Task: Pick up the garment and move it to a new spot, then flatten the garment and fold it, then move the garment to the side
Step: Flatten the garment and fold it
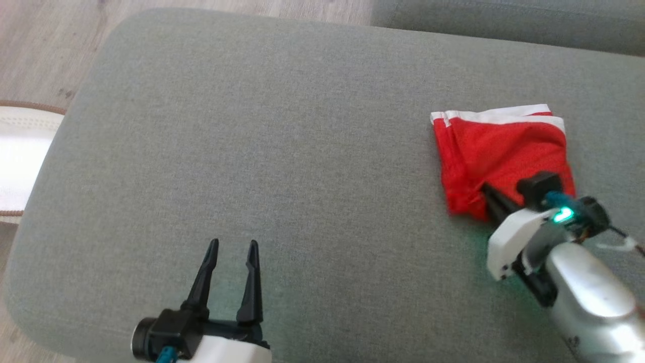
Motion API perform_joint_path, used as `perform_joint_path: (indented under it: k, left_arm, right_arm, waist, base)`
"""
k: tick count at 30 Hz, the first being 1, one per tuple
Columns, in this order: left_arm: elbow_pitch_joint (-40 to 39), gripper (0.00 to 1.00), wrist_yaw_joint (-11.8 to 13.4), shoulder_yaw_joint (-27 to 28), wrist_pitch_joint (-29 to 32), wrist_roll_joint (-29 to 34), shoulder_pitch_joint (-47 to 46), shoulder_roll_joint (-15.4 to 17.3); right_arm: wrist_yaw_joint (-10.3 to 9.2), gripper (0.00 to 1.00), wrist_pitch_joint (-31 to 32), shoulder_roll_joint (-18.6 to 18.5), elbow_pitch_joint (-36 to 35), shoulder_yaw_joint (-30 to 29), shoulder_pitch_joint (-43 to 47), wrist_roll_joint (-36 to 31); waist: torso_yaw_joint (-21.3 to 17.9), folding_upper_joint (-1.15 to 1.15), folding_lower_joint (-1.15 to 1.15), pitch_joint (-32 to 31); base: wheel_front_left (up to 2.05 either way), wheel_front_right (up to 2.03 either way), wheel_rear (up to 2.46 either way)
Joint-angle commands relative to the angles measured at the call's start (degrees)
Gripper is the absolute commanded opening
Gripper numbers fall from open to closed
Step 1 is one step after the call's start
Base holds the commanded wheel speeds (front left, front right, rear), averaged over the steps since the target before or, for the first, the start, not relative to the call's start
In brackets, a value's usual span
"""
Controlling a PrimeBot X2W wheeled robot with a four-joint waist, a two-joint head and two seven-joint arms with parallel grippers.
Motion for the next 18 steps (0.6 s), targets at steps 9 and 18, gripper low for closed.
perform_joint_path:
  k: [9,18]
  left_arm:
    - [-1.73,1.0,0.53,1.34,-0.56,-0.04,0.69,-0.21]
    - [-1.04,1.0,0.23,2.55,-0.56,0.36,1.9,-0.21]
  right_arm:
    - [0.39,0.0,-1.44,2.39,1.7,7.09,0.83,-0.5]
    - [0.39,0.0,-4.83,5.79,3.48,9.55,1.85,0.48]
  waist:
    - [-0.8,0.0,0.0,-2.31]
    - [-4.32,0.0,0.0,-5.15]
  base:
    - [0.0,0.0,0.0]
    - [0.0,0.0,0.0]
